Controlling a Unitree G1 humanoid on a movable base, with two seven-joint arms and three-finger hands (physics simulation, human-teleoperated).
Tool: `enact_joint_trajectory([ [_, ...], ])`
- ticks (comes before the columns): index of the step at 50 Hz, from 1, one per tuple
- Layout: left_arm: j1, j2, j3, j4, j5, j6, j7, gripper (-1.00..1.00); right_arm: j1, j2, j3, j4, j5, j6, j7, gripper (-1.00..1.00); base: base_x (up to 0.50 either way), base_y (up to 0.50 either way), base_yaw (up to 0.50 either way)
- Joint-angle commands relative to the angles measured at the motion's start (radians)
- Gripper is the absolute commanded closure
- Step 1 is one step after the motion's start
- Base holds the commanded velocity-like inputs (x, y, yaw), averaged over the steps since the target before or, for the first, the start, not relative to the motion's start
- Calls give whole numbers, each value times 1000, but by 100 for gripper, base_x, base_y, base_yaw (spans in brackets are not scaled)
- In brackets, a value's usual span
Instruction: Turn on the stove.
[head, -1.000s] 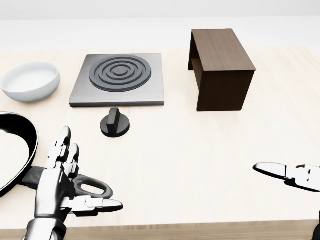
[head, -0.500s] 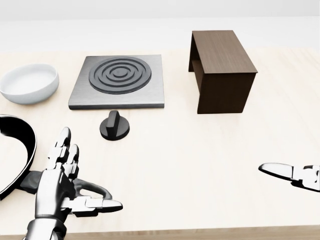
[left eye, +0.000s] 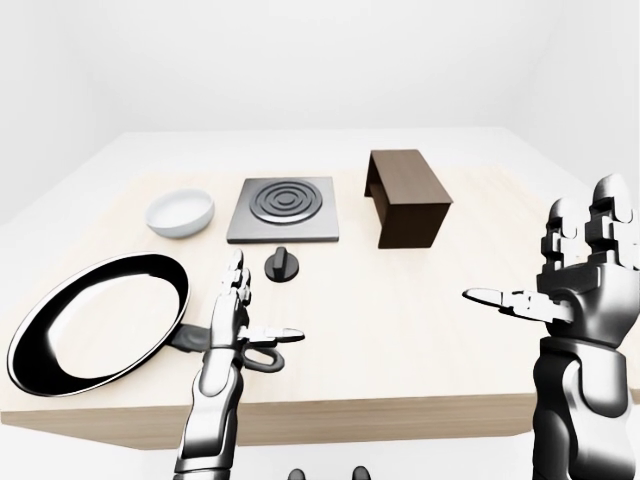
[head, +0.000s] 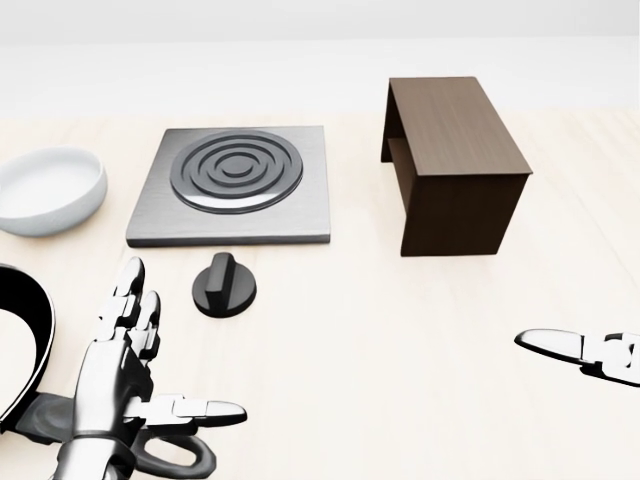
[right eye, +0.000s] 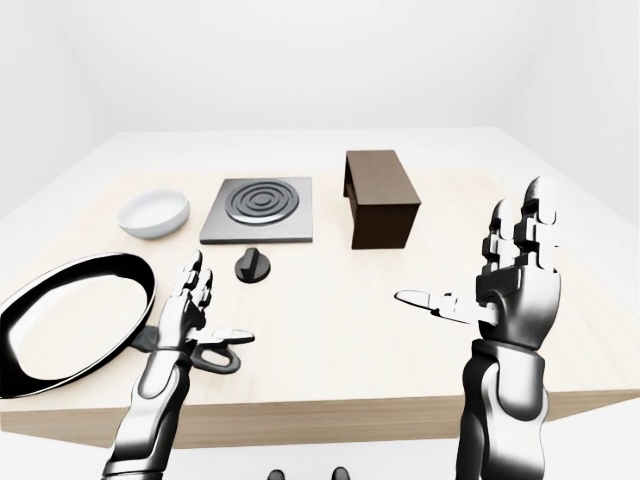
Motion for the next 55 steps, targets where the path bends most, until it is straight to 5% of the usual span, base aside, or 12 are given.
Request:
enact_joint_trajectory([
  [1, 1, 0, -1, 3, 0, -3, 0, -100, 0, 0, -1, -11, 4, 0, 2, -100, 20, 0, 0],
  [34, -15, 4, 5, 10, -3, 0, 1, -100, 4, 2, -22, -16, 32, 0, -8, -100, 19, 0, 0],
  [41, -103, 17, 21, -8, -14, 85, 13, -100, 7, 5, -7, -10, 32, 0, -1, -100, 0, 0, 0],
  [55, -263, 37, 29, 116, -21, 85, 50, -100, 9, 5, -4, -8, 33, 0, 4, -100, 0, 0, 0],
])
